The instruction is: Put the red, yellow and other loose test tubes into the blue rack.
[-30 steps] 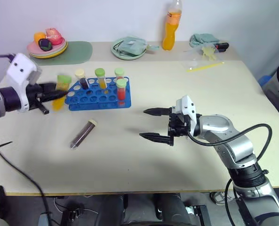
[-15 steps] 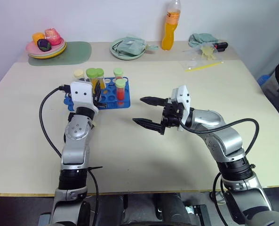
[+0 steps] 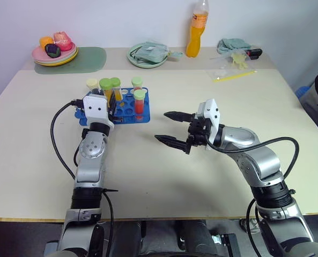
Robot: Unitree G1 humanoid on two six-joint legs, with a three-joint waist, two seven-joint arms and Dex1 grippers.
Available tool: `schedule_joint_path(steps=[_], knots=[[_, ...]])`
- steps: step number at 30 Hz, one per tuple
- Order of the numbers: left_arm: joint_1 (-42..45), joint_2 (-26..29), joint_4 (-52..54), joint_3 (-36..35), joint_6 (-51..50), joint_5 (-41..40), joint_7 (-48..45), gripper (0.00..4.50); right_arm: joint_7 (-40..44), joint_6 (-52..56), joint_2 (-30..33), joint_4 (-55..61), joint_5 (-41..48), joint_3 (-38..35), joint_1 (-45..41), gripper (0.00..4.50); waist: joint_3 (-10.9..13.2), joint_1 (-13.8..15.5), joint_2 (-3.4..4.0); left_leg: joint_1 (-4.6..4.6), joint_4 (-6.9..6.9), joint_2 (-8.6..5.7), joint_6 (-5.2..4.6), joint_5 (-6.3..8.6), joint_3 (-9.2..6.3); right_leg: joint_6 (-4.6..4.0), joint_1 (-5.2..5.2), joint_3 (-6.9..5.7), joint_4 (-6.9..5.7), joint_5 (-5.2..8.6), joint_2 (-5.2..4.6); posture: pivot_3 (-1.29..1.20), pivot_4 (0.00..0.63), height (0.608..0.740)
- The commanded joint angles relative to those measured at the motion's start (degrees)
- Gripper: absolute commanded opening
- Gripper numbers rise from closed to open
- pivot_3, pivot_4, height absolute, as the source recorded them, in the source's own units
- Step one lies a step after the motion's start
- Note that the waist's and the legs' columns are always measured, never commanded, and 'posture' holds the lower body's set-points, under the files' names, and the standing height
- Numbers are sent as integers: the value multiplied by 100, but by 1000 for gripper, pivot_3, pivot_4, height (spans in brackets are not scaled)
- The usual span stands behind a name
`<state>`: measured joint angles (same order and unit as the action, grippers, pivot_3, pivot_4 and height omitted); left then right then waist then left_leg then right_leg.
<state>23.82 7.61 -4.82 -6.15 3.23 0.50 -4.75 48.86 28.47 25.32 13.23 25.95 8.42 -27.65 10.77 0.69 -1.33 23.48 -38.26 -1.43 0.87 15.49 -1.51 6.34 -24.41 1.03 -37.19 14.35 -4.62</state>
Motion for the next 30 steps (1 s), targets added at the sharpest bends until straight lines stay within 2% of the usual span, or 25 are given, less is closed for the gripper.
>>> schedule_joint_path(steps=[1,14,20,21,25,27,30], knots=[[49,-34,-38,79,173,-66,-39,754,3,-16,22,227,69,-109,-7,4346,0,-3,0,0,0,0,0,0,0,0,1,0,0,0,0,0,150,729],[41,-75,-174,168,266,-46,-1,754,1,-5,-13,290,78,-47,28,4346,0,-2,0,-1,0,0,0,0,-1,0,1,0,0,0,0,0,150,729],[-84,24,135,70,-88,-88,12,3821,5,-22,-12,287,65,-44,7,4346,0,-6,0,-1,0,-1,0,0,-1,0,1,-1,0,0,0,0,150,729],[-157,79,413,9,-327,-185,-38,4313,7,-22,-6,294,65,-46,6,4346,0,-11,0,-1,0,0,0,0,-1,0,1,-1,0,0,1,0,150,729],[-401,649,2097,-335,-1931,-611,-302,4313,36,0,60,321,93,-106,14,4346,0,-61,0,-1,2,6,0,0,-3,-1,-1,0,-1,0,6,0,150,729],[-297,1219,2966,-545,-3364,-996,-552,4313,68,4,115,311,103,-136,26,4346,0,-89,1,-1,3,8,0,0,-4,-1,-1,-1,-2,1,8,0,150,729],[96,2391,3829,-777,-6081,-1785,-1092,4313,145,-17,159,238,103,-133,-2,4346,0,-102,2,-2,1,7,1,0,-10,-1,3,-3,-4,1,11,0,150,729]])
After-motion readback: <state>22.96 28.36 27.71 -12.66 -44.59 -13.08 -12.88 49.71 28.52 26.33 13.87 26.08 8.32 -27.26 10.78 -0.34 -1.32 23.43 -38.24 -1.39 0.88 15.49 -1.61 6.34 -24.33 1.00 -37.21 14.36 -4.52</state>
